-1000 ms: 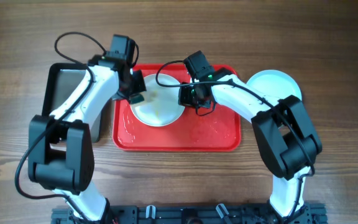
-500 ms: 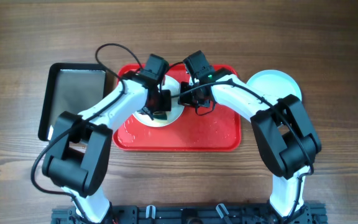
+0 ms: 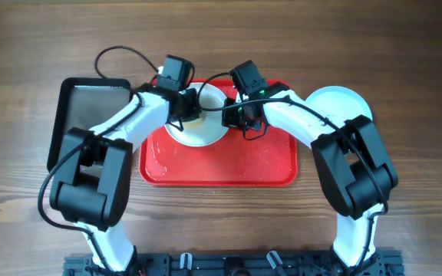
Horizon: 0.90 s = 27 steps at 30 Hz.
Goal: Clean dirty plates on tray and stack at the side
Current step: 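Scrub the white plate with the sponge while the right gripper holds it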
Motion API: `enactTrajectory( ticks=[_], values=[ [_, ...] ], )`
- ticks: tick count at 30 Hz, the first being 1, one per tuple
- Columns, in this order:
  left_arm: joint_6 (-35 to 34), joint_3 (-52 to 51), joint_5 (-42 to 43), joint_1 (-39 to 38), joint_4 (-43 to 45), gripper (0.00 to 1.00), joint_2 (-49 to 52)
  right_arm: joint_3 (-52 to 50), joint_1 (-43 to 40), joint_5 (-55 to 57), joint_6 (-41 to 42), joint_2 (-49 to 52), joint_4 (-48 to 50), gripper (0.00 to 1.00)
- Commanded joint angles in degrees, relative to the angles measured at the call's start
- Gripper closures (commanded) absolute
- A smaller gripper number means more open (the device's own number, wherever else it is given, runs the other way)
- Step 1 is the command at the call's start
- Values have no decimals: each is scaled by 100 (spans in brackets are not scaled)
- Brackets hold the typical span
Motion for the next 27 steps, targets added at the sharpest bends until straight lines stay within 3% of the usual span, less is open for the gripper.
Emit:
enactTrajectory(
  ticks=[1, 4, 8, 10, 12, 16, 19, 24, 27],
  values=[
    [-472, -81, -398, 400, -555, 96, 284, 2, 81, -136, -127, 203, -127, 96],
    [192, -81, 450, 415, -1086, 96, 284, 2, 81, -201, -129, 203, -125, 96],
    [1694, -81, 2894, 415, -1467, 96, 284, 2, 81, -326, -179, 203, -133, 96],
    [1967, -81, 3687, 415, -1432, 96, 284, 2, 81, -328, -190, 203, -146, 96],
    [1958, -81, 3873, 415, -1370, 96, 284, 2, 81, -328, -192, 203, -166, 96],
    [1838, -81, 3851, 404, -1106, 96, 284, 2, 81, -369, -232, 203, -162, 96],
    [1209, -81, 3359, 404, -501, 96, 284, 2, 81, -367, -234, 203, -164, 95],
    [409, -81, 1934, 404, 730, 96, 284, 2, 81, -369, -236, 203, -164, 96],
    [210, -81, 863, 404, 577, 96, 284, 2, 81, -367, -260, 203, -166, 96]
  ],
)
